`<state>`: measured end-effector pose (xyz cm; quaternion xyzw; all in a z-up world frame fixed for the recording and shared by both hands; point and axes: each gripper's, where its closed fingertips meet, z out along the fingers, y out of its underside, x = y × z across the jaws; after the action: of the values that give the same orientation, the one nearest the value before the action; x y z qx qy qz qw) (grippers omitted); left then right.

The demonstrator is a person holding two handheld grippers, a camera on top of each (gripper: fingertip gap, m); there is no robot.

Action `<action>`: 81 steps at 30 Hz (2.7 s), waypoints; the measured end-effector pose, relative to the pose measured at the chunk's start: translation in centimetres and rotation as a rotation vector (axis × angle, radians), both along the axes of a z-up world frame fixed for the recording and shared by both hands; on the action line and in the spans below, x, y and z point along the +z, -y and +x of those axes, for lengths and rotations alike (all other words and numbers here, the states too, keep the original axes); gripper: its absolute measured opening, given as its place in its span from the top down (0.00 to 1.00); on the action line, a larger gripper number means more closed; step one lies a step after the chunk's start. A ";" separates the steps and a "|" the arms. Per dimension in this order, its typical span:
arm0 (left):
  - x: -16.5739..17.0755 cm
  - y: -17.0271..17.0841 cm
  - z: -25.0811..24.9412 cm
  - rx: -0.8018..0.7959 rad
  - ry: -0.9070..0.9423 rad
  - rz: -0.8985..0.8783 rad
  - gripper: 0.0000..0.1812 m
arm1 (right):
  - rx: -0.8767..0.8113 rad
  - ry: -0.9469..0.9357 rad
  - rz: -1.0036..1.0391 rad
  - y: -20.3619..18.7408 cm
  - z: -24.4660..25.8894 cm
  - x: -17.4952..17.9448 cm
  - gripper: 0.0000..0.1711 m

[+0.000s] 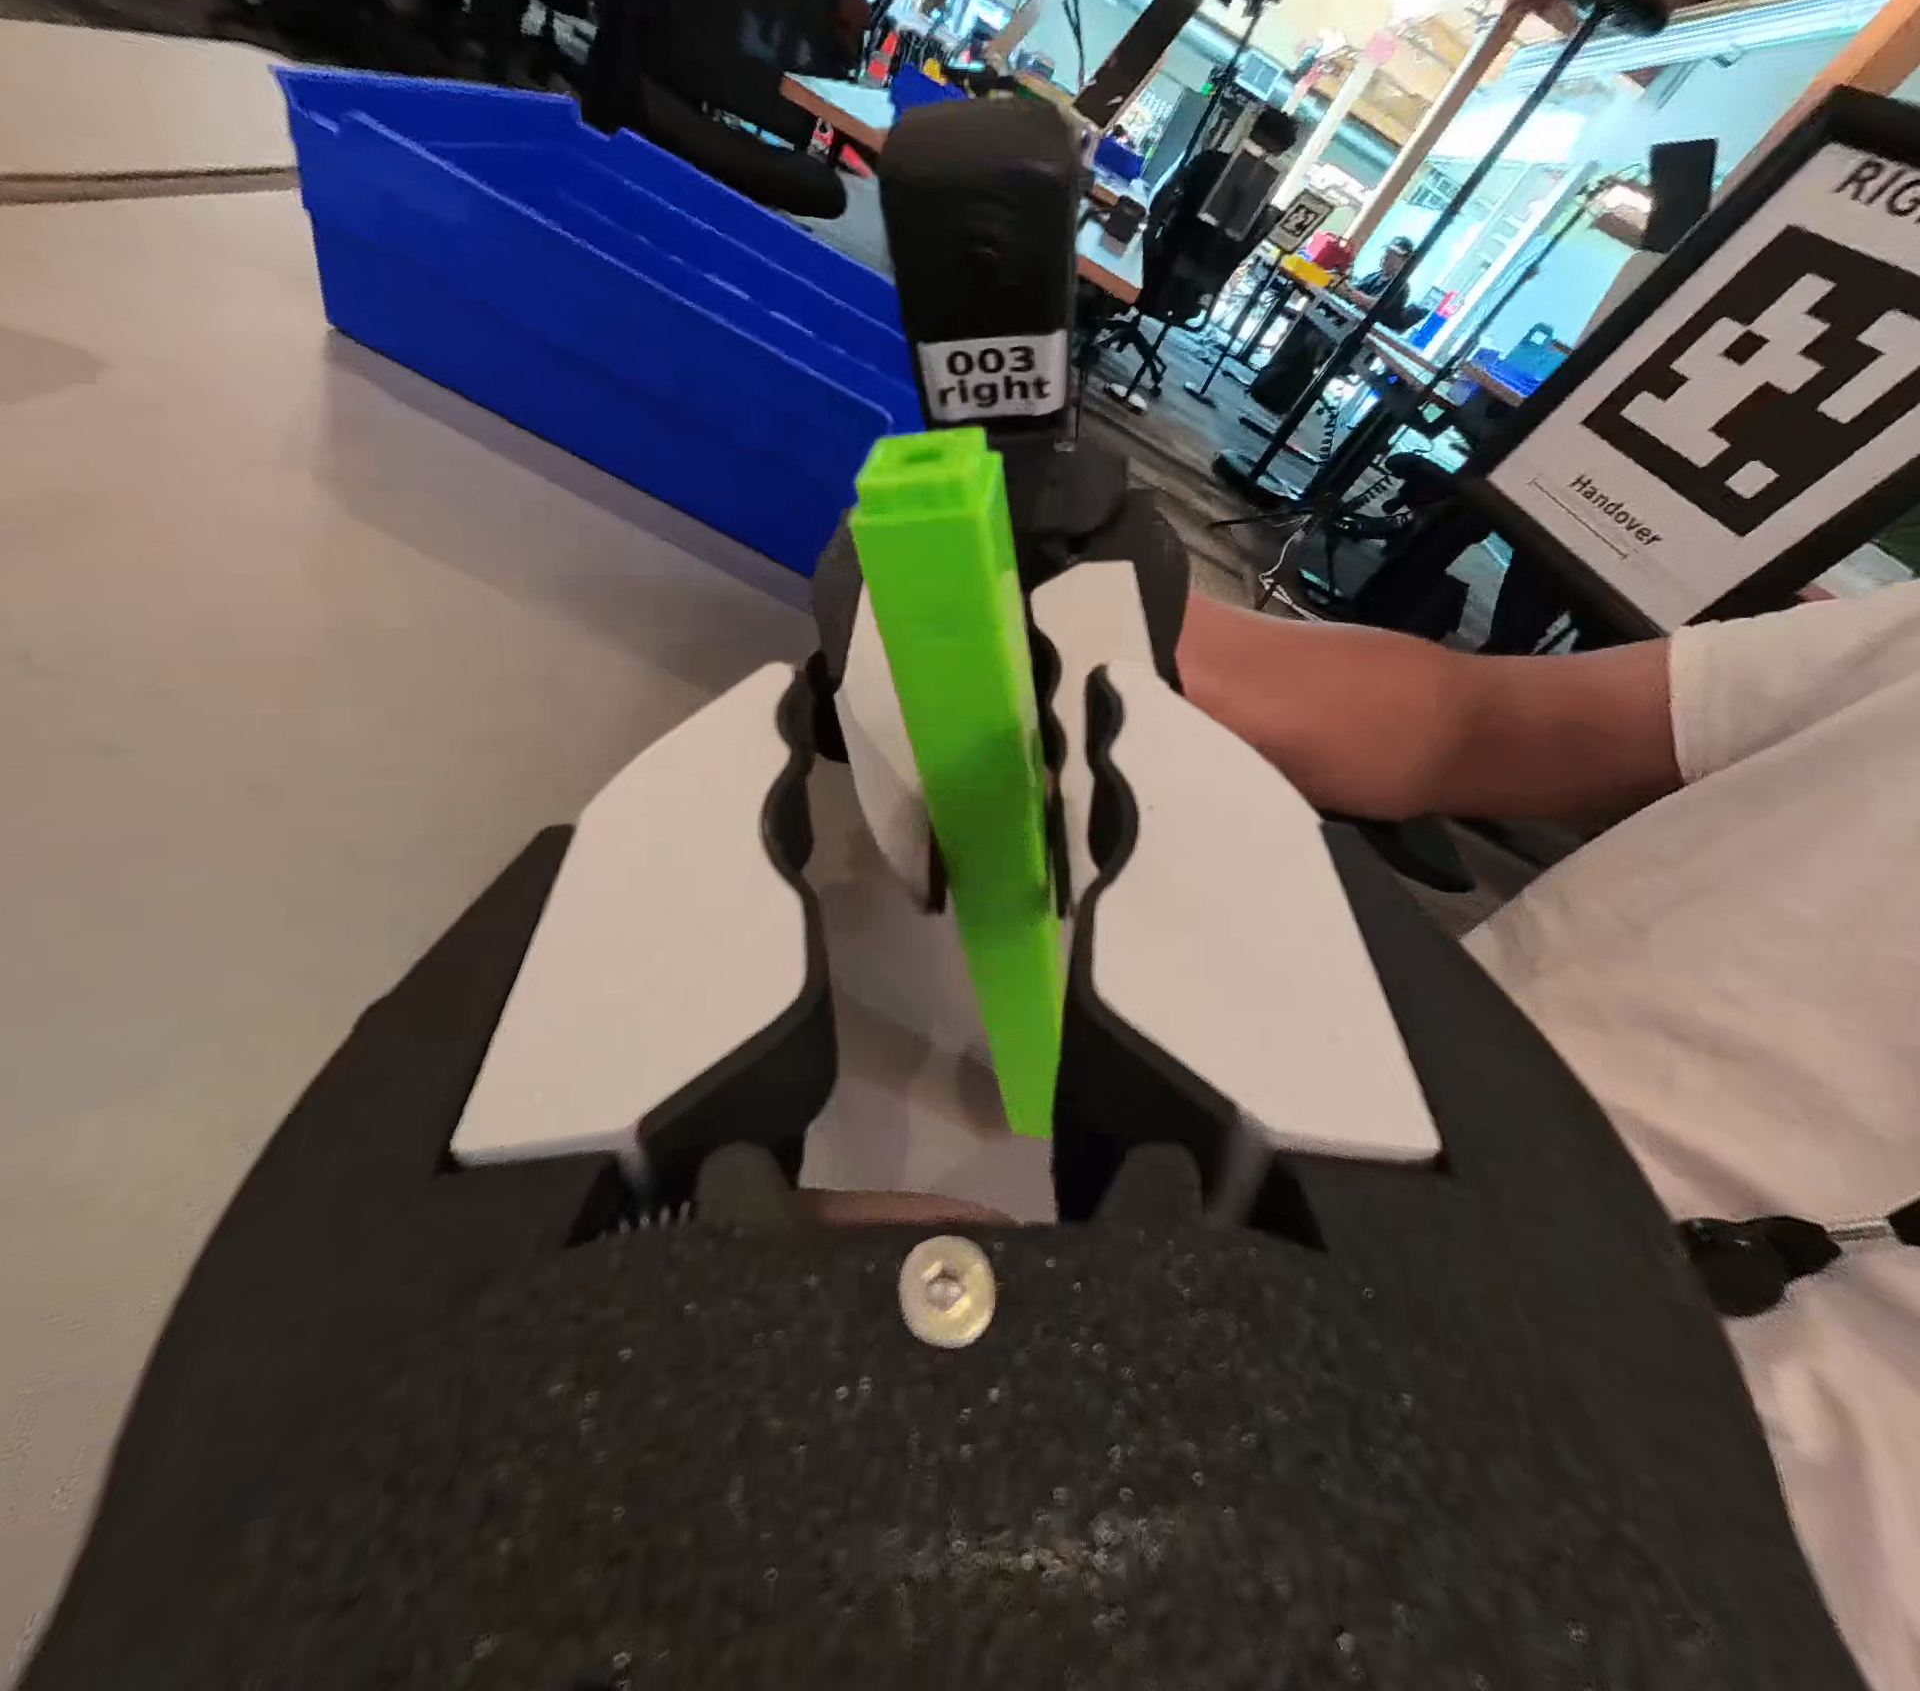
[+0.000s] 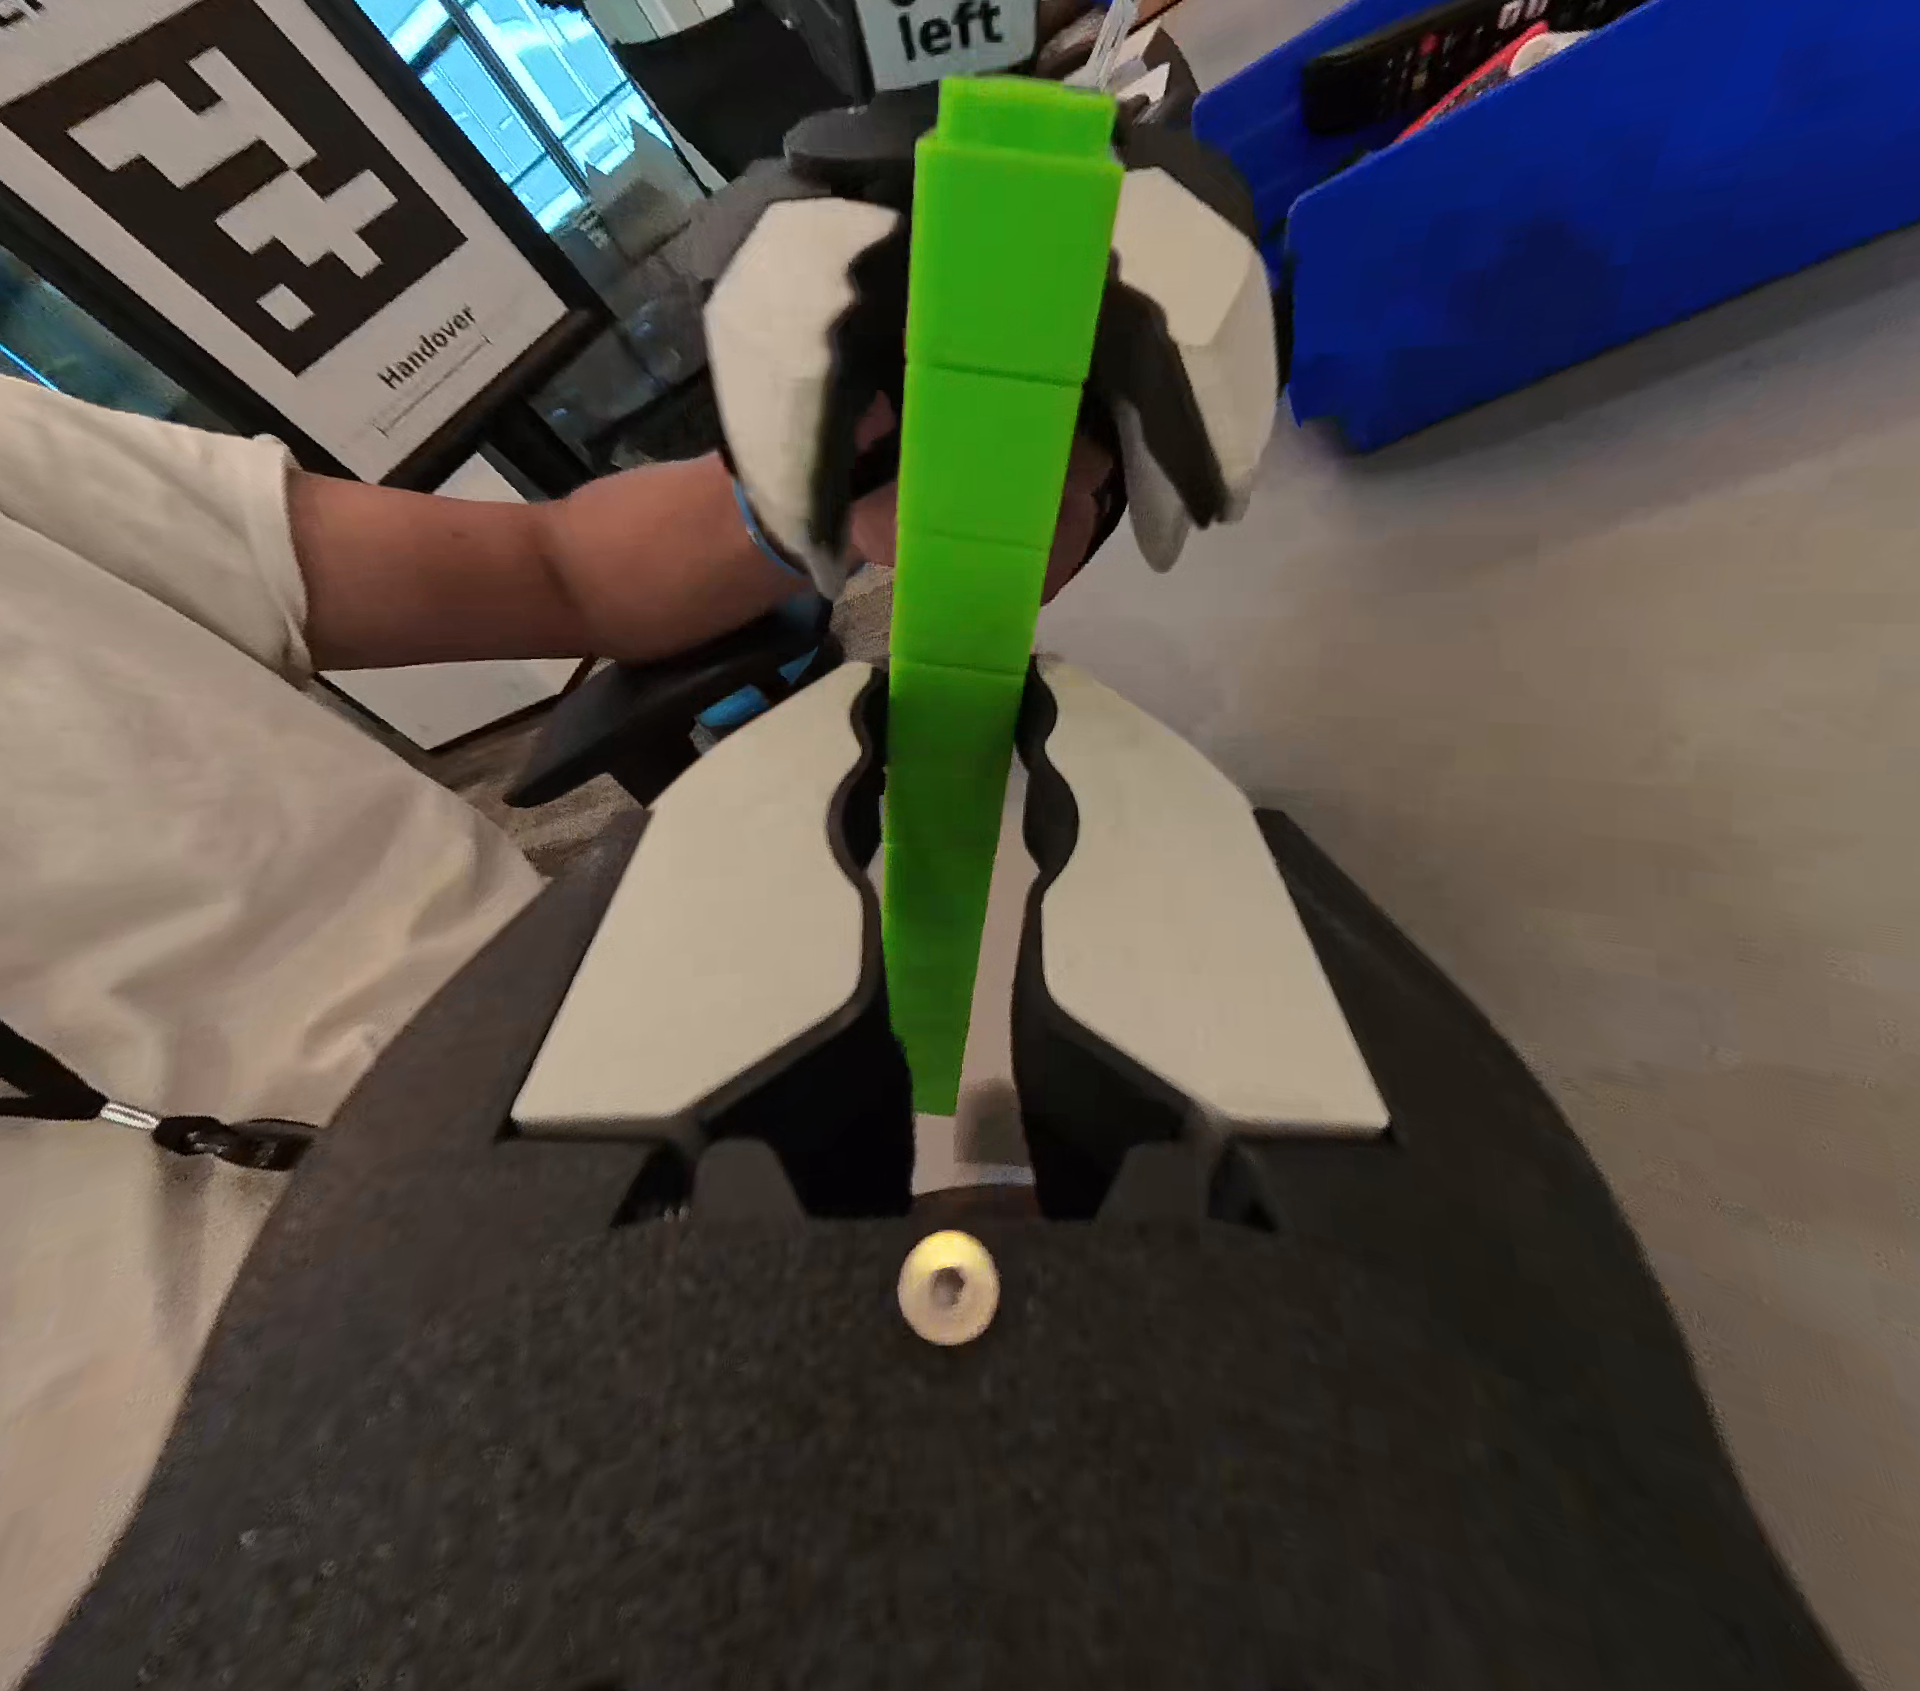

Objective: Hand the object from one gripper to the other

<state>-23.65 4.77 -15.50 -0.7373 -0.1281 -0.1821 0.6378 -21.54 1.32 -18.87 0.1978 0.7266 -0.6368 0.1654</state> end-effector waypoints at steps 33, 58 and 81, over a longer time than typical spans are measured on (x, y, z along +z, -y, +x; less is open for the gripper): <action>7.4 8.9 -8.3 0.467 0.257 0.577 0.88 | -0.372 0.174 -0.626 -1.4 -4.8 4.4 0.86; -2.0 2.8 3.0 0.397 -0.251 -0.101 0.71 | -1.567 -0.327 0.133 -43.3 -5.8 11.9 0.86; -3.8 2.1 3.6 0.370 -0.352 -0.194 0.73 | -1.292 -0.003 0.800 -35.4 -11.7 -3.9 0.86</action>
<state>-20.08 2.67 -19.30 -0.7794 -0.1647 0.0815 0.5990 -33.24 36.68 -22.80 0.6279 0.6421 -0.2953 -0.3259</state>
